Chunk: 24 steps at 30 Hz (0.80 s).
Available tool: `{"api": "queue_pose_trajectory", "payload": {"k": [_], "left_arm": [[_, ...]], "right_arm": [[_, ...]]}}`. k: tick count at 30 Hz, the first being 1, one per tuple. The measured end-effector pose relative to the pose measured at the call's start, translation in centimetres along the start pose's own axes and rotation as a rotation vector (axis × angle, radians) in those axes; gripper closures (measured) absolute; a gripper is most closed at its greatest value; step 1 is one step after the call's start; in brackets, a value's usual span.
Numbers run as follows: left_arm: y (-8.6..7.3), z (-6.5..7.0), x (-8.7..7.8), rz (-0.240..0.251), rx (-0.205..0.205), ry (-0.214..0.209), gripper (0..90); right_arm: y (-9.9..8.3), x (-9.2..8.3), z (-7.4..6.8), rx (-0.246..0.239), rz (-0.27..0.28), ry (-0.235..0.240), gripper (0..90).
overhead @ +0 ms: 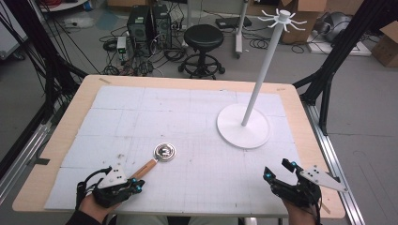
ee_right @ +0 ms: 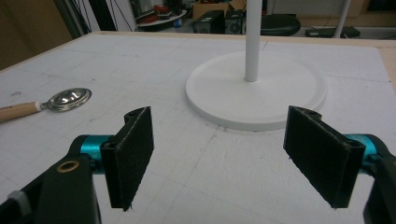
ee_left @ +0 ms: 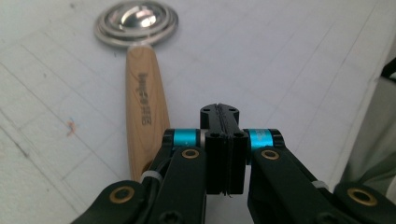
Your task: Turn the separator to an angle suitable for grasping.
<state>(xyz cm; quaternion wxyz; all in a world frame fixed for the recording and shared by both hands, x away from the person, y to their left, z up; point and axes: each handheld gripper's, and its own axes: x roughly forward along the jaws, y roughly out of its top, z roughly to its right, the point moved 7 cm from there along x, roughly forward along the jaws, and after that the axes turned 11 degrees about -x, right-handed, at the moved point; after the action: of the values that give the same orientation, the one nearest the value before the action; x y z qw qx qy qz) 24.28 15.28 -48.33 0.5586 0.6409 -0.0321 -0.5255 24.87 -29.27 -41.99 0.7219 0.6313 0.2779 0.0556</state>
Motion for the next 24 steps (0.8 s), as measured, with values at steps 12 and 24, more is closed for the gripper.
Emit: {"api": "queue_pose_trajectory", "payload": {"k": [12,24], "left_arm": [[-0.1,-3.7,-0.5,0.005,-0.126,0.147,87.9],[1.0,-7.0,0.1,0.063,-0.275,0.297,89.4]], "right_arm": [[-0.1,0.1,0.1,0.010,-0.005,0.001,23.2],[-0.2,0.3,0.1,0.019,-0.012,0.010,23.2]]}}
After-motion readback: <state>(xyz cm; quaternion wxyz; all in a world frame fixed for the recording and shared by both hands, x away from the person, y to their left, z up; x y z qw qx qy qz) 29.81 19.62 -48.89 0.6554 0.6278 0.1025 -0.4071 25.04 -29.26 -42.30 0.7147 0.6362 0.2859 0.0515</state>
